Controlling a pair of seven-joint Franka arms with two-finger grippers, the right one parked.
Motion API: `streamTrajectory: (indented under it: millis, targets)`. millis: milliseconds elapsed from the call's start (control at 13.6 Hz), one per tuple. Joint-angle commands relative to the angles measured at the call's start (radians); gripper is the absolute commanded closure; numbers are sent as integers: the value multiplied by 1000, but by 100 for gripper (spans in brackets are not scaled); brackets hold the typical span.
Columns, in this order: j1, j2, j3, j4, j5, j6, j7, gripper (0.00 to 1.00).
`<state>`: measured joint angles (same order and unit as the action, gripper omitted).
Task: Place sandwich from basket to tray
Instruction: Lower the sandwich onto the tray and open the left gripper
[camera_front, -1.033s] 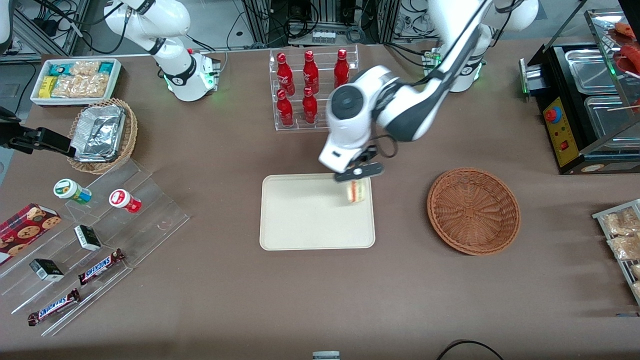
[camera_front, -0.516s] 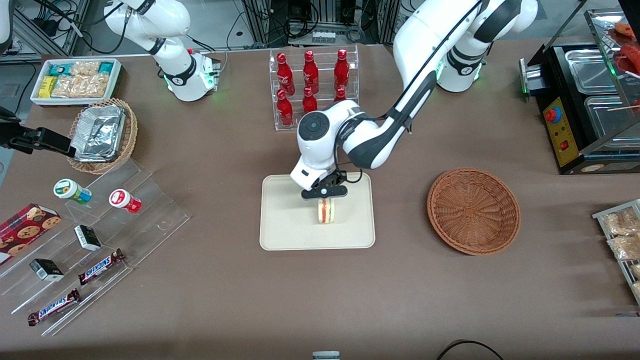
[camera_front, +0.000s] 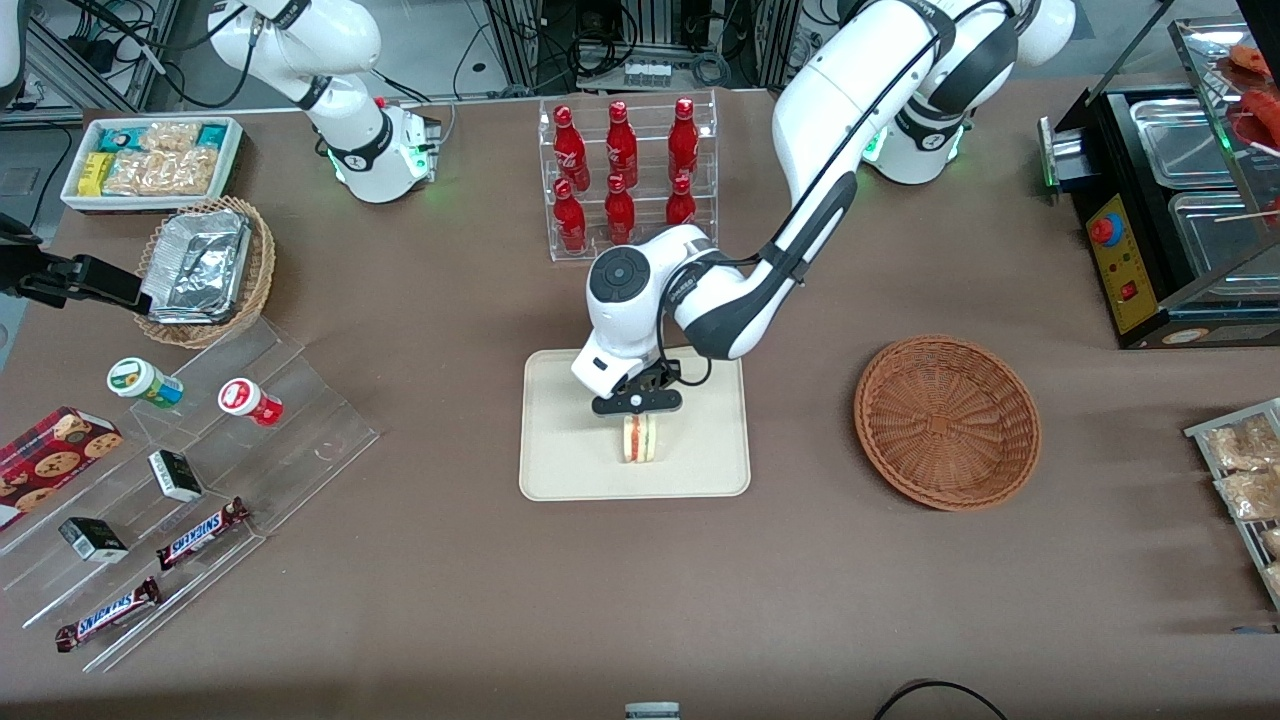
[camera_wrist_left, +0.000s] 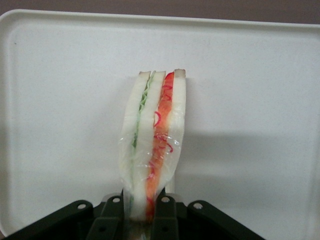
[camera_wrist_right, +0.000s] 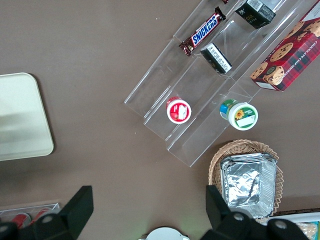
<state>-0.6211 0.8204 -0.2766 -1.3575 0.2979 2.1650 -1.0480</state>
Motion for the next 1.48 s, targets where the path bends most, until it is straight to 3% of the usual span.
streamTrajectory:
  millis: [0, 74, 148, 221, 295, 516, 885, 1180, 1402]
  targets:
    - [-34, 39, 14, 52, 21, -5, -18, 77]
    - [-34, 39, 14, 52, 21, -5, -18, 70]
    - [-34, 39, 14, 52, 21, -5, -18, 49]
    - [-34, 39, 16, 51, 21, -5, -18, 21]
    - [-34, 37, 14, 51, 21, -5, -17, 2]
    - [-28, 2, 14, 49, 18, -19, -20, 1]
    - [-5, -182, 13, 26, 3, -276, -159, 1]
    - [79, -349, 11, 2, -97, -460, -142, 1]
    - [141, -481, 11, -69, -109, -533, -89, 1]
